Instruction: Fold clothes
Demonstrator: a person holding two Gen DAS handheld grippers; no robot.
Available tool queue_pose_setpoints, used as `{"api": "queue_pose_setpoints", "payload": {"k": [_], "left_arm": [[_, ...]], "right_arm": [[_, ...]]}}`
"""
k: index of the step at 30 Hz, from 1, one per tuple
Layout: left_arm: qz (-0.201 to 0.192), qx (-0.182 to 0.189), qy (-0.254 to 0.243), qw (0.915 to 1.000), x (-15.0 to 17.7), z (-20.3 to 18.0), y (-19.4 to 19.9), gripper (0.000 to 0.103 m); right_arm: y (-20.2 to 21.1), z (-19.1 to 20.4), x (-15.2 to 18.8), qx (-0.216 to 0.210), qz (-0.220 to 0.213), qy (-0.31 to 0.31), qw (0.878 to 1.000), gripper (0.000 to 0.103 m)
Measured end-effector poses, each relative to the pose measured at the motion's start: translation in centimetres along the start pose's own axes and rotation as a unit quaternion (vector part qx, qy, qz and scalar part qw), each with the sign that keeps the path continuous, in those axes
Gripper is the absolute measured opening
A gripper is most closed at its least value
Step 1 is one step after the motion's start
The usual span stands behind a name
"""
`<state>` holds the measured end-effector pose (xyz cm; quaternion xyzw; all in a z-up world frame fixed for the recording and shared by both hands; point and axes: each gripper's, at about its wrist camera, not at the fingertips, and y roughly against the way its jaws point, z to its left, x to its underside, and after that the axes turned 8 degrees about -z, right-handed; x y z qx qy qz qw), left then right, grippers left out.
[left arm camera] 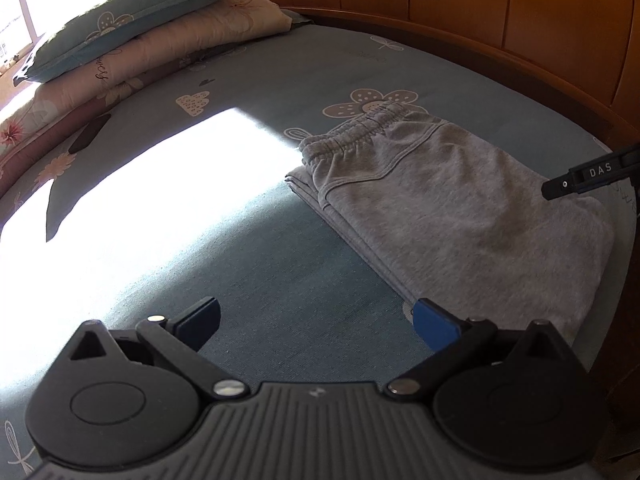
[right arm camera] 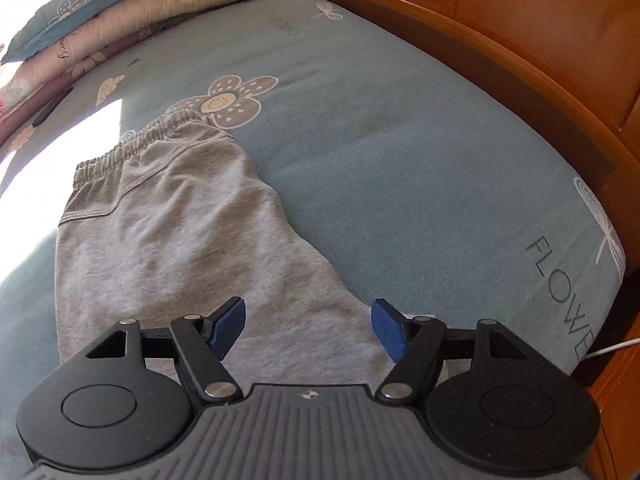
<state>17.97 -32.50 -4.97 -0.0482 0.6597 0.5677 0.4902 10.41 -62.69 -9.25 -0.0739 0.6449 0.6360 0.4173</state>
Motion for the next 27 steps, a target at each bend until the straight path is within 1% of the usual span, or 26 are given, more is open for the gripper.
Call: {"api": "queue_pose_setpoints", "payload": {"k": [2,3,4,7,8,10,11,13,15,16,17,18,19,22,23,25,26,27], "left_arm": [[0.001,0.000,0.002,1.0000,-0.2,-0.1,-0.1,0.102],[0.000,0.002,0.003,1.0000,-0.3,-0.1,-0.1,0.102],[-0.002,0.003,0.003,1.0000,-0.5,-0.1,-0.1,0.102],[-0.007,0.004,0.003,1.0000,-0.7,0.0,0.1,0.102],[-0.007,0.004,0.002,1.0000,-0.7,0.1,0.1,0.102],[-0.005,0.003,0.003,1.0000,-0.4,0.3,0.0,0.102],[-0.002,0.002,0.004,1.0000,-0.3,0.3,-0.1,0.102],[0.001,0.001,0.010,1.0000,-0.2,0.5,-0.3,0.102],[0.003,0.004,0.018,0.9998,-0.2,0.7,-0.3,0.102],[0.002,0.005,0.019,0.9998,-0.1,0.7,-0.2,0.102],[0.001,0.007,0.019,0.9998,-0.1,0.8,-0.2,0.102],[0.001,0.007,0.018,0.9998,-0.1,0.8,-0.2,0.102],[0.001,0.008,0.015,0.9999,0.0,0.8,-0.1,0.102],[0.000,0.006,0.009,0.9999,0.2,1.2,0.0,0.102],[0.001,0.005,0.009,0.9999,0.3,1.3,0.0,0.102],[0.005,0.003,0.012,0.9999,0.5,1.6,-0.2,0.102],[0.007,0.003,0.015,0.9999,0.5,1.8,-0.2,0.102],[0.008,0.002,0.017,0.9998,0.6,1.9,-0.3,0.102]], "right_arm": [[-0.8,1.6,-1.2,-0.042,-0.009,0.015,0.999,0.075],[-1.7,2.3,-1.6,-0.059,-0.004,0.020,0.998,0.075],[-2.6,2.7,-1.7,-0.065,0.006,0.025,0.998,0.075],[-4.7,2.4,-1.7,-0.041,0.034,0.024,0.998,0.074],[-4.6,2.3,-1.9,-0.041,0.033,0.018,0.998,0.074],[-3.2,3.3,-2.5,-0.029,0.006,0.034,0.999,0.074],[-2.7,4.1,-2.7,-0.035,-0.002,0.056,0.998,0.075],[-2.4,5.9,-2.9,-0.061,-0.007,0.102,0.993,0.075],[-2.8,7.3,-2.7,-0.086,0.005,0.140,0.986,0.075],[-3.4,7.8,-2.4,-0.092,0.013,0.157,0.983,0.075],[-4.1,8.2,-2.0,-0.089,0.020,0.171,0.981,0.075],[-4.9,8.3,-1.7,-0.087,0.030,0.177,0.980,0.077],[-5.6,8.3,-1.5,-0.088,0.037,0.174,0.980,0.083],[-5.3,8.4,-2.4,-0.083,0.036,0.157,0.983,0.083],[-4.6,8.5,-2.8,-0.086,0.026,0.155,0.984,0.083],[-3.3,9.1,-3.4,-0.110,0.016,0.148,0.983,0.083],[-3.0,9.5,-3.4,-0.122,0.018,0.148,0.981,0.083],[-3.3,10.1,-3.1,-0.125,0.027,0.157,0.979,0.083]]}}
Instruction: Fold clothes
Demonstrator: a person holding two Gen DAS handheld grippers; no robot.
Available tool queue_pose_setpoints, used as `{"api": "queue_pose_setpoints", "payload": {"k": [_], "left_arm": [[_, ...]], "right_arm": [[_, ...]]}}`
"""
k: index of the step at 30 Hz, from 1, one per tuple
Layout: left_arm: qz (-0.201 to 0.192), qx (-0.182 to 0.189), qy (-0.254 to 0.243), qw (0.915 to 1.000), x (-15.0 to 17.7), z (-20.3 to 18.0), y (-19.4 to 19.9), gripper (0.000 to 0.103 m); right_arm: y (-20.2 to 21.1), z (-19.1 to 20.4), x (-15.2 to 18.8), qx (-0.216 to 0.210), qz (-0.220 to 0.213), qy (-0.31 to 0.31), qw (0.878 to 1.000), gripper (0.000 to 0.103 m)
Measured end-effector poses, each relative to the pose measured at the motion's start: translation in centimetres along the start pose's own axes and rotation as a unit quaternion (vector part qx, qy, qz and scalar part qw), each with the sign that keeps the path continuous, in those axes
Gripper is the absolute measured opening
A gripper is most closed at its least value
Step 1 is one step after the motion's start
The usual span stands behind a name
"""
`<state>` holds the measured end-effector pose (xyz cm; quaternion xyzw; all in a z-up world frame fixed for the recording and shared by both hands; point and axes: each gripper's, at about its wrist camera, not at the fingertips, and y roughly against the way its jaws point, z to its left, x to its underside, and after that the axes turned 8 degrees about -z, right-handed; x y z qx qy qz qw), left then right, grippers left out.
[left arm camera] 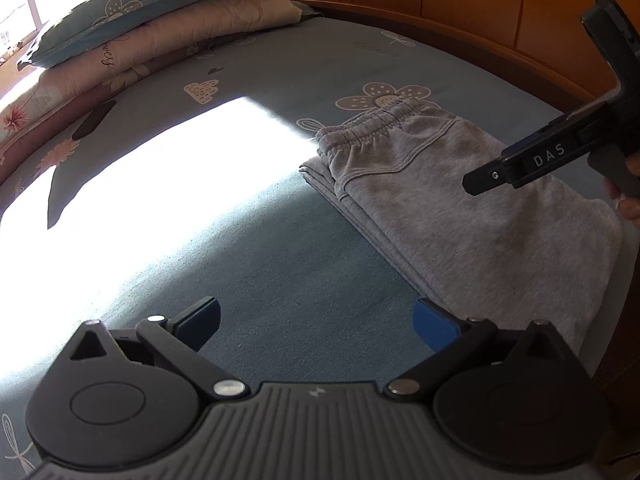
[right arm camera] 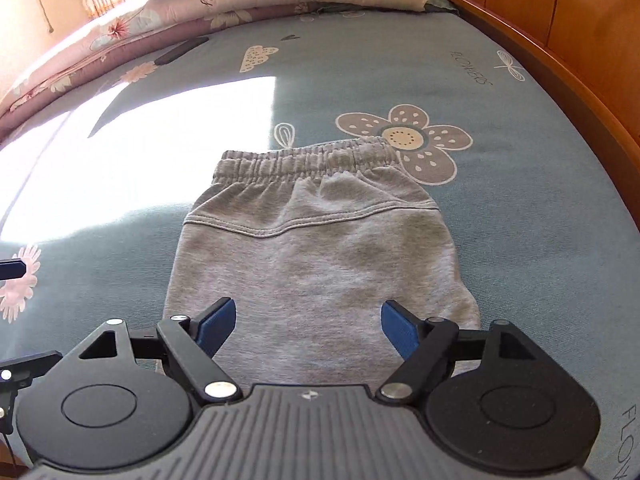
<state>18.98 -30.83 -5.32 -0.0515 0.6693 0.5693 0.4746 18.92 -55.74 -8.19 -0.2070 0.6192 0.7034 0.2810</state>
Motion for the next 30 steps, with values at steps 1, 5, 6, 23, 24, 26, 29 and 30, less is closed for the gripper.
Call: {"api": "queue_pose_setpoints", "payload": {"k": [1,5,6,23,24,26,29,30], "left_arm": [[-0.001,0.000,0.001,1.0000,-0.1,0.1,0.0,0.102],[-0.011,-0.002,0.000,0.9999,-0.4,0.4,0.3,0.102],[-0.014,-0.004,-0.001,0.9999,-0.4,0.5,0.4,0.102],[-0.025,-0.033,0.010,0.9991,0.1,3.9,1.7,0.102],[-0.025,-0.033,0.012,0.9991,0.2,4.0,1.8,0.102],[-0.024,-0.034,0.016,0.9990,0.4,4.2,1.9,0.102],[-0.024,-0.036,0.012,0.9990,0.7,4.5,2.2,0.102],[-0.025,-0.038,0.011,0.9989,0.8,4.6,2.4,0.102]], "right_arm": [[-0.4,0.5,0.1,-0.005,0.009,0.008,1.000,0.083],[-2.6,1.4,1.2,0.006,0.036,0.012,0.999,0.083],[-2.4,1.7,1.0,0.012,0.034,0.009,0.999,0.083],[-2.3,2.1,-3.4,0.082,-0.025,0.001,0.996,0.084],[-3.3,1.4,-4.0,0.090,-0.030,-0.003,0.995,0.084],[-5.2,0.3,-4.8,0.089,-0.018,-0.012,0.996,0.084],[-7.0,-0.8,-5.0,0.089,0.004,-0.025,0.996,0.084],[-6.4,-0.6,-5.0,0.086,-0.003,-0.028,0.996,0.084]]}}
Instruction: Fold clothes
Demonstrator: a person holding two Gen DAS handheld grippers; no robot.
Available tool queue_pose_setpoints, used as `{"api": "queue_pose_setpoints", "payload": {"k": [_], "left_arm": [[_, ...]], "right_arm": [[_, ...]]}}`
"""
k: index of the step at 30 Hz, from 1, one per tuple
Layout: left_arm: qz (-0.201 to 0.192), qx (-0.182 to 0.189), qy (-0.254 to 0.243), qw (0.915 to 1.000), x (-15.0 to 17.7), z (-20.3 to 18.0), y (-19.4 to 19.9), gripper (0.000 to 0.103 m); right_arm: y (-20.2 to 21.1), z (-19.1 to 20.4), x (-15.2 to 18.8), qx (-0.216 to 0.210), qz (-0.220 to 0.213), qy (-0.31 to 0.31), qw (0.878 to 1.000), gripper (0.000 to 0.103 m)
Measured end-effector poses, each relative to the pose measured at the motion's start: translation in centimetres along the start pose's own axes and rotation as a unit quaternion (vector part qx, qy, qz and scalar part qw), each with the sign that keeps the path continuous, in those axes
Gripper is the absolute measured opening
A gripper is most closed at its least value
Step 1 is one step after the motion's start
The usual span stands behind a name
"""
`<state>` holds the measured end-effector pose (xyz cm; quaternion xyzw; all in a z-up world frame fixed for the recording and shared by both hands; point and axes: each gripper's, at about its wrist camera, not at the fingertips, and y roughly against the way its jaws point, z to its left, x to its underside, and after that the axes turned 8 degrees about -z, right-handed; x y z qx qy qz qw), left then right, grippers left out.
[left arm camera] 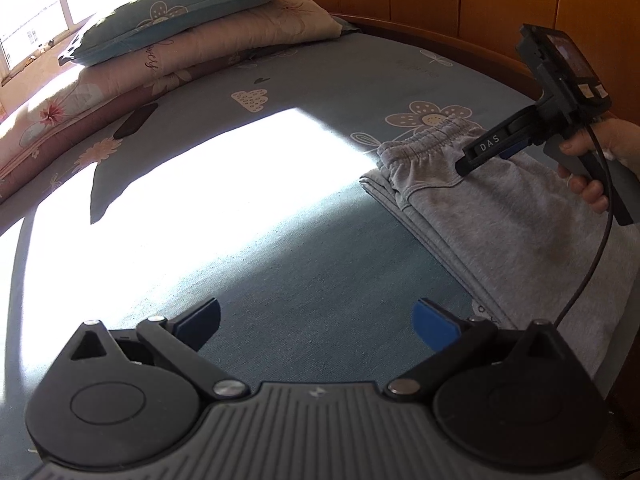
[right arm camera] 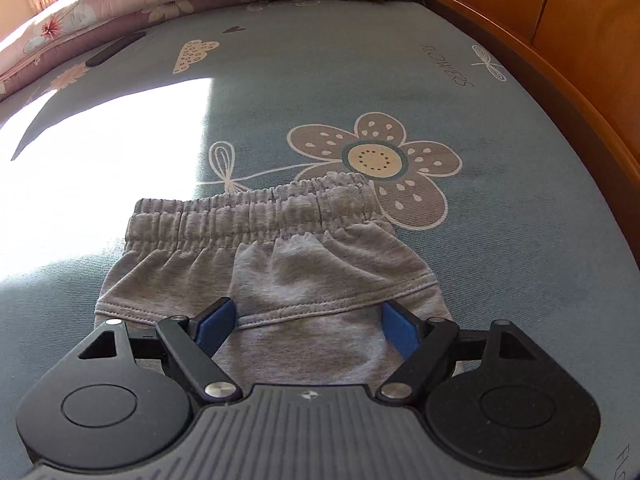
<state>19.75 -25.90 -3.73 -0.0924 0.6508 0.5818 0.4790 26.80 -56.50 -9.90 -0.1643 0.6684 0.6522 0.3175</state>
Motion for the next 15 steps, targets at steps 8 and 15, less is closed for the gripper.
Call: {"api": "queue_pose_setpoints", "payload": {"k": [8,15], "left_arm": [[0.003,-0.008,0.002,1.0000,0.2,0.7,-0.2,0.102],[0.003,-0.014,0.002,0.9999,0.3,0.8,-0.3,0.102]], "right_arm": [[1.2,1.8,0.8,-0.015,-0.020,0.013,1.000,0.086],[1.1,3.2,-0.2,-0.037,-0.032,0.016,0.999,0.086]]}}
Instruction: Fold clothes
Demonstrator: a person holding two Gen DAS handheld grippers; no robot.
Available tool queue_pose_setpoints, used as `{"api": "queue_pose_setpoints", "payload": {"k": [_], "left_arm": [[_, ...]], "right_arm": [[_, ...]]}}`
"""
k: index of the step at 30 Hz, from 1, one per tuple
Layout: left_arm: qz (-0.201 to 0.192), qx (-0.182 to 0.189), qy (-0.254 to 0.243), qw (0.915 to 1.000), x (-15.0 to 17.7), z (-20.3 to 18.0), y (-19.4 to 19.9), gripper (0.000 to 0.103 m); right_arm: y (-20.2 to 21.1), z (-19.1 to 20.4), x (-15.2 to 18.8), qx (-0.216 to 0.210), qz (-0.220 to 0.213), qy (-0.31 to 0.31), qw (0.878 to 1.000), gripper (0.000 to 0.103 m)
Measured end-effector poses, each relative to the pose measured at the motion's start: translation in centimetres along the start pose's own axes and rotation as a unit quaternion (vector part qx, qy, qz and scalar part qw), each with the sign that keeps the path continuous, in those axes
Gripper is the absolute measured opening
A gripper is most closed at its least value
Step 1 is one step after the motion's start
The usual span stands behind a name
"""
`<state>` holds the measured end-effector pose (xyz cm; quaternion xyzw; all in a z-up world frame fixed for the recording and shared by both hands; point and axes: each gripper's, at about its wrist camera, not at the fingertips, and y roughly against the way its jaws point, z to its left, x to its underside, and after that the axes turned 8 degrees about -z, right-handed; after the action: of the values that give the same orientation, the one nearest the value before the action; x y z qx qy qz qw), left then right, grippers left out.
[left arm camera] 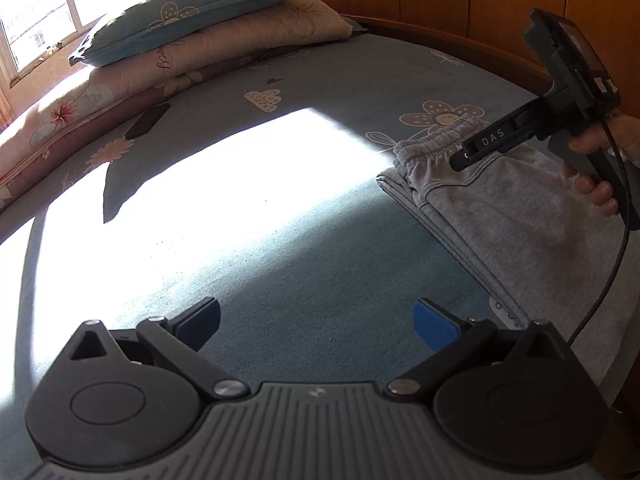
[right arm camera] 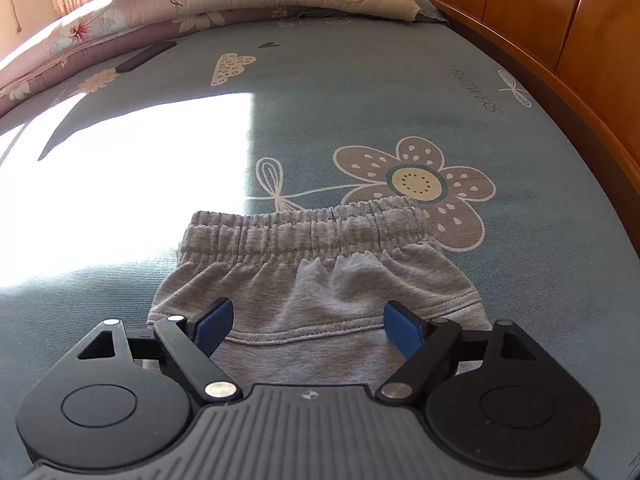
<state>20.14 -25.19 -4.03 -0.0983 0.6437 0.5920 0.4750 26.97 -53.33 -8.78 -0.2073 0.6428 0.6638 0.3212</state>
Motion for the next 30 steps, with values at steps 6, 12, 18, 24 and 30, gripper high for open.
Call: {"api": "queue_pose_setpoints", "payload": {"k": [6,12,18,24,30], "left_arm": [[0.000,-0.002,0.003,1.0000,-0.3,0.1,0.2,0.102],[-0.035,0.008,0.006,0.9993,-1.6,0.9,1.8,0.102],[-0.039,0.007,0.018,0.9991,-5.7,1.7,4.7,0.102],[-0.068,-0.030,0.058,0.9956,-10.8,3.5,10.5,0.102],[-0.054,-0.072,0.087,0.9922,-14.6,5.2,16.4,0.102]], "right_arm": [[-2.4,1.9,0.2,-0.019,0.035,0.018,0.999,0.091],[1.1,2.2,-0.6,-0.002,0.044,-0.013,0.999,0.091],[6.7,3.8,-0.8,0.022,0.109,0.000,0.994,0.091],[14.6,6.0,-2.6,0.017,0.109,-0.005,0.994,0.092],[22.5,8.6,-5.3,0.004,0.087,0.014,0.996,0.096]]}}
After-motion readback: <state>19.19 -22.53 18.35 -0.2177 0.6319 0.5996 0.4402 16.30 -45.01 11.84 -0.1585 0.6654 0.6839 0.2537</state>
